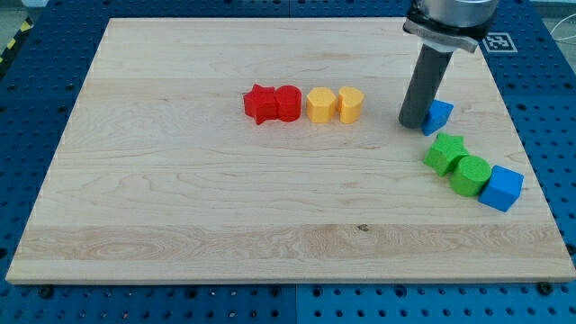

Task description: Move the green star below blue triangle

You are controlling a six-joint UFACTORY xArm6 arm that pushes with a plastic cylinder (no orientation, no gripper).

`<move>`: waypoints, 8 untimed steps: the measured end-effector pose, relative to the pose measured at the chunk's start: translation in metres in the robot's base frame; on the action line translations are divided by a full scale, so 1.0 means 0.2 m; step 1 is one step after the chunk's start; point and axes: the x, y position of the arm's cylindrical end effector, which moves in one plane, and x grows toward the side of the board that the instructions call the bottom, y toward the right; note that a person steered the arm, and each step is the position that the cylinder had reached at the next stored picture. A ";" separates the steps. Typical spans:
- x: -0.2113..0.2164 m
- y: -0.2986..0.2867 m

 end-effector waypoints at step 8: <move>0.38 -0.14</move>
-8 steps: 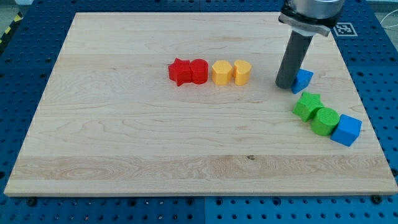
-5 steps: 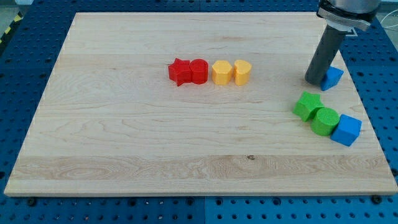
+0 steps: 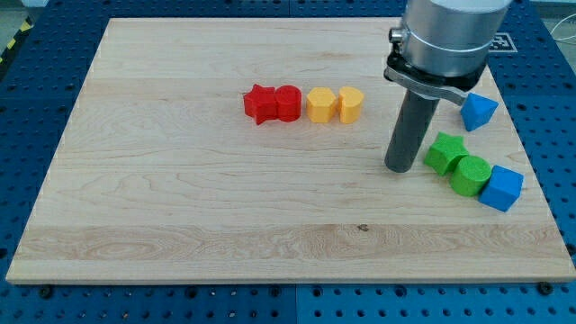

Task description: Move the green star below blue triangle

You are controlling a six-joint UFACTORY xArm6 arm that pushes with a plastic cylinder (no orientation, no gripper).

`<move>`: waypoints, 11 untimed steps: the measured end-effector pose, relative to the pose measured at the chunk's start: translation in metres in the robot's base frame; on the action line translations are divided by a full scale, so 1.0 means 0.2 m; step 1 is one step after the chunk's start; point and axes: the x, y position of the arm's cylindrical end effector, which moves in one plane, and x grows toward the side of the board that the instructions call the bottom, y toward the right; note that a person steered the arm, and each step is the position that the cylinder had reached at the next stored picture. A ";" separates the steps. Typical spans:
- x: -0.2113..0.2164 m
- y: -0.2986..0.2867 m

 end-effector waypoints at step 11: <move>-0.15 0.40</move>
